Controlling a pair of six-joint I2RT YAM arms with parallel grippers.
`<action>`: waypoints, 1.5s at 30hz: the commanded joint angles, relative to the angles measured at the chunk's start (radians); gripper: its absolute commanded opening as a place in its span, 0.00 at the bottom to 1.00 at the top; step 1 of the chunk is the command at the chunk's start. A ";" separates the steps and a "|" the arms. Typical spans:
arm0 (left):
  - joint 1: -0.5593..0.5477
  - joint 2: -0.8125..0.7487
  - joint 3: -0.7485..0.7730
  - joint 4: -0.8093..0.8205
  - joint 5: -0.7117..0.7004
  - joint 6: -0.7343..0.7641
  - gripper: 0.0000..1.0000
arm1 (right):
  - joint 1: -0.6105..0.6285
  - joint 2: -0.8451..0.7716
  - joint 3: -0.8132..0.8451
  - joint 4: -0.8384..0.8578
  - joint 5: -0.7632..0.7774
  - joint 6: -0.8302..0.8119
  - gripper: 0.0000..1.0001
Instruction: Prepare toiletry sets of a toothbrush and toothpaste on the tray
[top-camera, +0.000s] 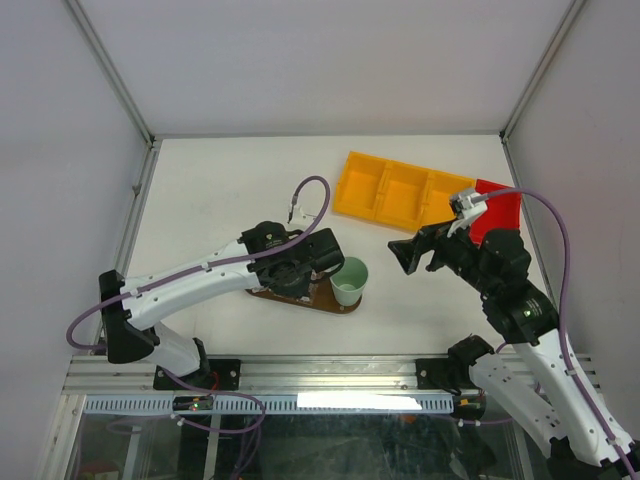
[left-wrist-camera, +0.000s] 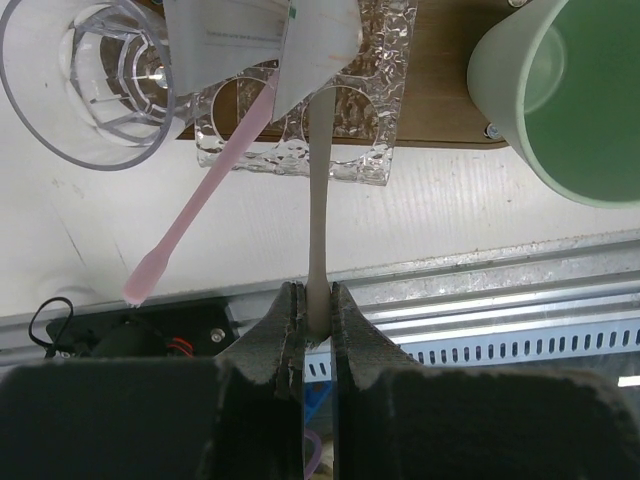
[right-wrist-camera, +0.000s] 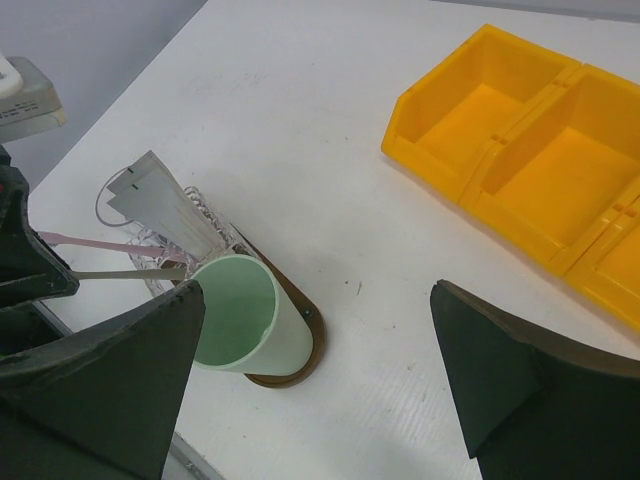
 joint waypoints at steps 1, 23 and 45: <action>0.009 0.002 0.003 0.001 -0.021 -0.015 0.05 | 0.003 -0.016 0.008 0.052 0.000 0.005 0.99; 0.009 0.026 0.003 0.003 -0.023 -0.018 0.25 | 0.003 -0.012 0.003 0.057 -0.006 0.007 0.99; 0.008 -0.078 0.006 0.068 0.000 0.030 0.58 | 0.002 -0.005 0.003 0.057 -0.006 0.006 0.99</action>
